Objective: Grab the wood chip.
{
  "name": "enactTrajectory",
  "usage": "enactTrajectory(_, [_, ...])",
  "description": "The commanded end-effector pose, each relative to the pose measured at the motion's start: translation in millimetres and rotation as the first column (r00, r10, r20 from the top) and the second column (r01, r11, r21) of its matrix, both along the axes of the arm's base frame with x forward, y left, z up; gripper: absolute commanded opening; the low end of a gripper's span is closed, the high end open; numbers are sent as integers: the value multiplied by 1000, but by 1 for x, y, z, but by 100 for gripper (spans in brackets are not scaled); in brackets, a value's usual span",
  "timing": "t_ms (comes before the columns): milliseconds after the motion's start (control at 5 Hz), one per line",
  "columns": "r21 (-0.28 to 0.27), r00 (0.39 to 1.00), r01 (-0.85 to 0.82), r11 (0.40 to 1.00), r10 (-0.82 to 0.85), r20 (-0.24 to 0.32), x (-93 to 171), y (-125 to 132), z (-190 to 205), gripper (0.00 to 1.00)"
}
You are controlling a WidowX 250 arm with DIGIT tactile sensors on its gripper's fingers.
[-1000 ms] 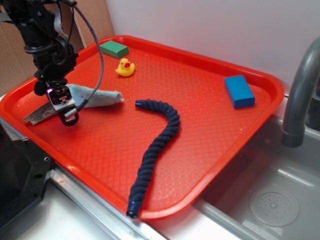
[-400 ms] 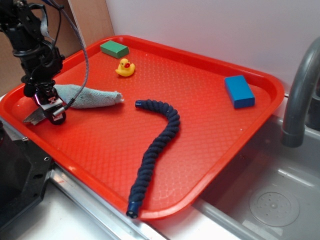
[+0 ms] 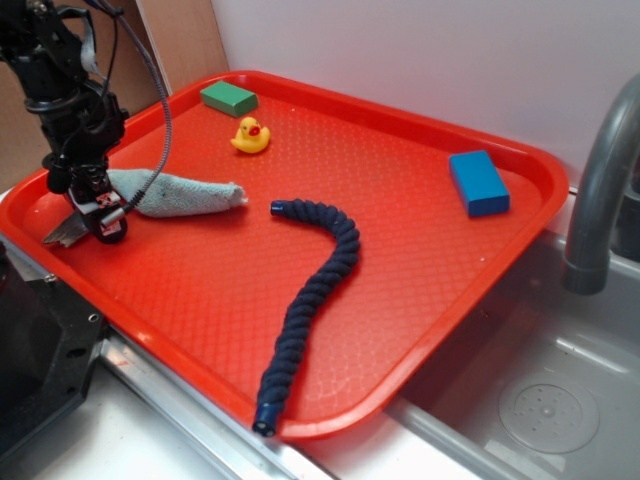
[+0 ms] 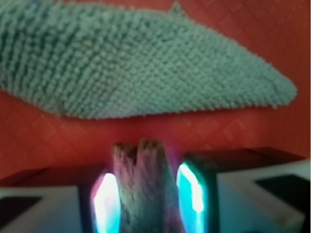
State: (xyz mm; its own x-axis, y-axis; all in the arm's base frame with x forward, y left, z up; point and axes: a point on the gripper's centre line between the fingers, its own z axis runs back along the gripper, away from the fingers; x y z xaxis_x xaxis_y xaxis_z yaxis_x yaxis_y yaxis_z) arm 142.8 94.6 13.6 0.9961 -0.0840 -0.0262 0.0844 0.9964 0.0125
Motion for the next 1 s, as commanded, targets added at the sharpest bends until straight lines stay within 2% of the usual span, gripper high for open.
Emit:
enactTrajectory(0, [121,989,-90,989,75,126,19,-43,57,0])
enactTrajectory(200, [52,923,-338,940,320,213,27,-61,111,0])
enactTrajectory(400, [-55,897,-379,924,382,225,33,-69,162,0])
enactTrajectory(600, [-94,874,-439,894,449,186,35,-68,212,0])
enactTrajectory(800, [-41,874,-446,894,445,195,40,-77,226,0])
